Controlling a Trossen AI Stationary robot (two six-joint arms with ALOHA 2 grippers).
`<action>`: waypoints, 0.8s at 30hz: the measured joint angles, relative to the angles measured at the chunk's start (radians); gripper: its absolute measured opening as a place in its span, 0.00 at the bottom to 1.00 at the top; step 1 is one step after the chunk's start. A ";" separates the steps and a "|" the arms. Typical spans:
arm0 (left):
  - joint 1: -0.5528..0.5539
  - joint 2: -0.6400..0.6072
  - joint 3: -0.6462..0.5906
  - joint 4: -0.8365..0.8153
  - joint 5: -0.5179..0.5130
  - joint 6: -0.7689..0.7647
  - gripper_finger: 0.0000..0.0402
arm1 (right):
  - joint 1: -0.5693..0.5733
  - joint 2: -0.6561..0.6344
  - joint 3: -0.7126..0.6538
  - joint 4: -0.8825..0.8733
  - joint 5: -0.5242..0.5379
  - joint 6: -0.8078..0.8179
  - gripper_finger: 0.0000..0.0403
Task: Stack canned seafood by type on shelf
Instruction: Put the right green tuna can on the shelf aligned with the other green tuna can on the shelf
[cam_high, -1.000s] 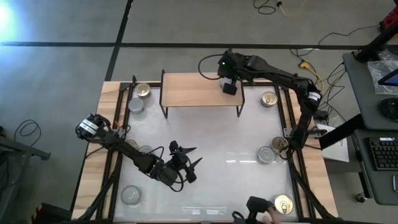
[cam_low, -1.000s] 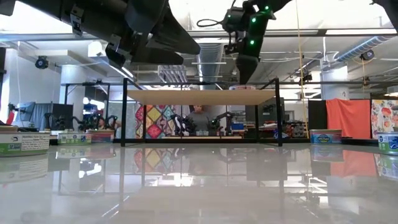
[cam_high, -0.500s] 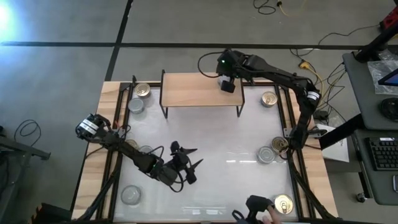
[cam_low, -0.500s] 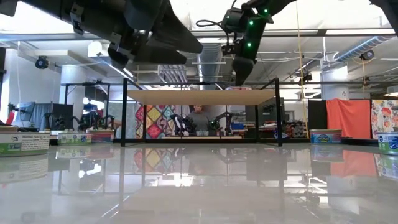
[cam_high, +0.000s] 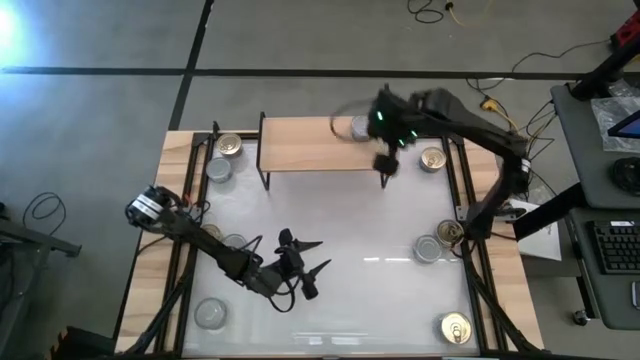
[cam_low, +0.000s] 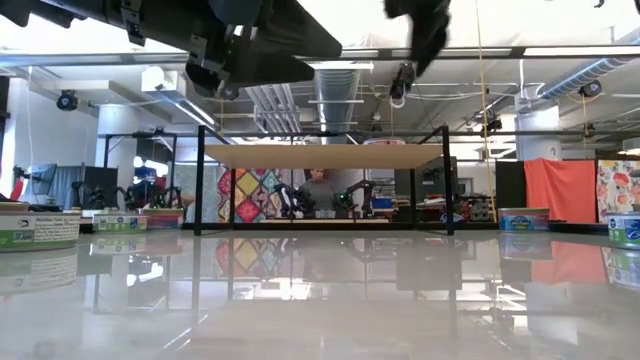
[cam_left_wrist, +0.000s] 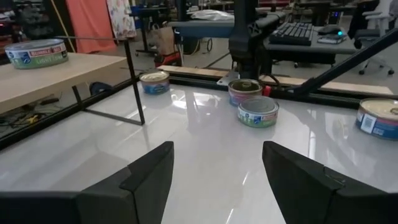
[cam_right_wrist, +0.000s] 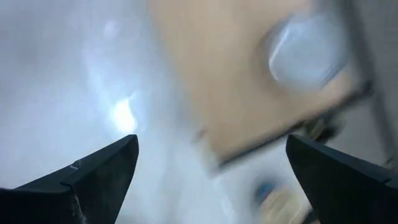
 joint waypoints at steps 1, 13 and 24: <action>0.000 0.002 0.000 0.008 0.003 0.006 0.58 | 0.040 -0.017 -0.023 -0.046 -0.006 0.057 0.99; -0.001 0.022 0.000 0.121 0.078 0.079 0.58 | 0.523 -0.330 -0.738 0.073 0.048 0.702 0.99; -0.001 0.022 0.000 0.135 0.077 0.079 0.58 | 0.564 -0.279 -1.118 0.174 -0.026 0.841 0.99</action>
